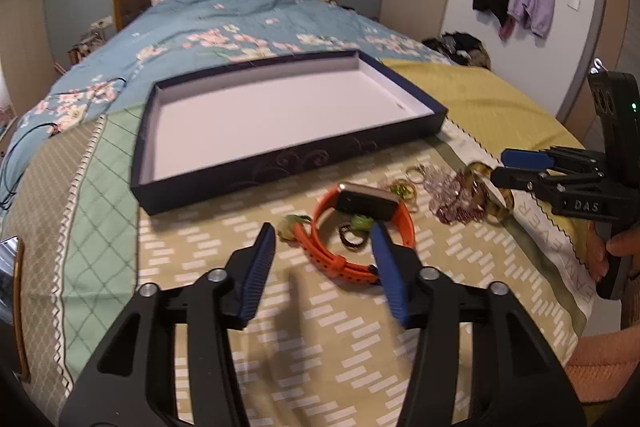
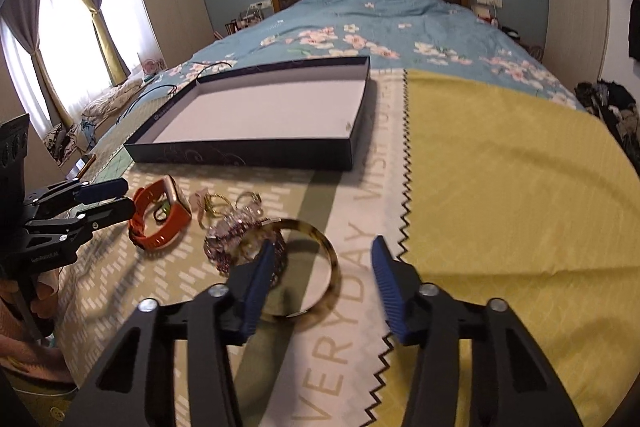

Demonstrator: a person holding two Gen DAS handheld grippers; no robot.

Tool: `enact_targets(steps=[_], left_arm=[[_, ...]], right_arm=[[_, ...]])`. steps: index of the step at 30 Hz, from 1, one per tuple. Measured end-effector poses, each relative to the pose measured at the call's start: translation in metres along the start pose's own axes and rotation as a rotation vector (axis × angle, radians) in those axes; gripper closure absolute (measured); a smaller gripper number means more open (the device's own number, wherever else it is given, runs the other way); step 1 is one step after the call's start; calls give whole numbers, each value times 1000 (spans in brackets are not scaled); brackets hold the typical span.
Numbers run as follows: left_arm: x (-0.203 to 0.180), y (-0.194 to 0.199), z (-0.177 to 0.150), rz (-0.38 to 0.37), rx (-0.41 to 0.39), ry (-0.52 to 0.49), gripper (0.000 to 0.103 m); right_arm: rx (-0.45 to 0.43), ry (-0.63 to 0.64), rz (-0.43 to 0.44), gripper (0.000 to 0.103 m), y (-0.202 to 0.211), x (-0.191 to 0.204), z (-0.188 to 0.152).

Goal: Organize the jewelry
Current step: 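Move left tool toward orange watch band while right tool grasps tortoiseshell bangle, then close left tool on the orange watch band while right tool holds the bangle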

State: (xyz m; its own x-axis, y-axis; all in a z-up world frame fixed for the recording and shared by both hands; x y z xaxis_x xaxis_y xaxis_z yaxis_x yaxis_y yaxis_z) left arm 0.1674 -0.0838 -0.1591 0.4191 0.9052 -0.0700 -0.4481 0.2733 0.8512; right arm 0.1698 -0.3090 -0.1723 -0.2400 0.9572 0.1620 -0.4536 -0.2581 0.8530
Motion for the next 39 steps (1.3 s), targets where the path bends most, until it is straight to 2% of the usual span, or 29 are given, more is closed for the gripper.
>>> enact_targets(steps=[2, 3, 6, 7, 8, 10, 15, 17, 20, 24, 26, 29, 34, 39], left_arm=[[-3, -6, 0, -24, 22, -3, 61], [-4, -9, -1, -39, 36, -1, 65], [-4, -17, -1, -56, 60, 13, 66], [-4, -17, -1, -66, 63, 18, 67], [-5, -17, -1, -70, 64, 21, 70], [-5, -18, -2, -75, 73, 27, 77], [-8, -10, -11, -125, 90, 45, 79], [-14, -7, -16, -147, 103, 29, 76], [-16, -5, -16, -132, 102, 5, 73], [-11, -8, -4, -104, 95, -18, 73], [-10, -12, 0, -100, 104, -33, 76], [-9, -18, 1, -88, 122, -52, 89], [-8, -19, 1, -81, 134, -63, 95], [-4, -16, -1, -107, 127, -15, 96]], right_arm=[[20, -5, 8, 70, -4, -1, -2], [27, -7, 15, 72, -6, 0, -2], [47, -9, 22, 80, -12, 0, -2], [49, -8, 24, 87, -13, 0, -1], [51, -8, 27, 92, -13, 1, -1], [52, -15, 37, 97, -13, 0, 0], [45, -14, 60, 97, -10, 0, -1], [45, -9, 67, 97, -8, 1, -1], [54, -4, 64, 96, -10, 0, 0], [64, 0, 57, 94, -14, 1, 1], [65, 8, 53, 94, -14, 2, 1], [70, 21, 47, 94, -14, 2, 1], [67, 17, 49, 97, -14, 0, 2], [47, 4, 58, 98, -8, -4, 5]])
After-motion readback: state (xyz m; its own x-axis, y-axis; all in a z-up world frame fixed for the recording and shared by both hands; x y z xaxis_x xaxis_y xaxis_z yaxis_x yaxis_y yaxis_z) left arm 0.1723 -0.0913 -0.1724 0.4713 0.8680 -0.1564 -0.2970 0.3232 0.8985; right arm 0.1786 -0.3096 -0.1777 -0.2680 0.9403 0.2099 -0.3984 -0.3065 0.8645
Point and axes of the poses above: each gripper's, at about its wrist camera, not at the fingertips, and y roughly against the way its jaws point, x to its left, z to its top, the point moved 9 cm from there along -y, roughly the way its jaws point, and after that the axes turned 14 degrees about x, right-handed, at the moved point
